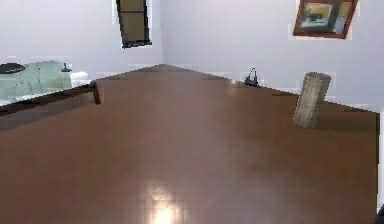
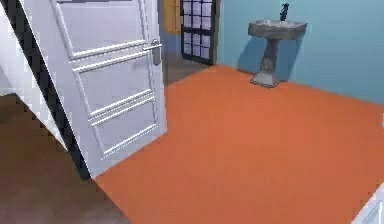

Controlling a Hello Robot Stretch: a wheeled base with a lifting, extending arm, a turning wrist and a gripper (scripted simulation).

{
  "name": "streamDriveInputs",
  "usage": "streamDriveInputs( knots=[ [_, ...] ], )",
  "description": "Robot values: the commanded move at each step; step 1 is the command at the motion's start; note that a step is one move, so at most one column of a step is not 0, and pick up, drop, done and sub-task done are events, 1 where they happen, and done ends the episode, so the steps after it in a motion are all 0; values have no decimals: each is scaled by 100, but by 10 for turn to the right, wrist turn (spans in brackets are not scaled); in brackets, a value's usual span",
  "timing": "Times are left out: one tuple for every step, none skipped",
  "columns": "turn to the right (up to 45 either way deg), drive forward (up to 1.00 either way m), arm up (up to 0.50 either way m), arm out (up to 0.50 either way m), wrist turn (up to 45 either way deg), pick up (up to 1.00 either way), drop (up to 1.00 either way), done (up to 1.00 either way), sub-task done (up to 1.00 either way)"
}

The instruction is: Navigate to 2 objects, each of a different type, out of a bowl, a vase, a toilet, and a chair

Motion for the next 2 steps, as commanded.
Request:
streamDriveInputs(
  knots=[
    [-300,0,0,0,0,0,0,0,0],
    [0,30,0,0,0,0,0,0,0]
  ],
)
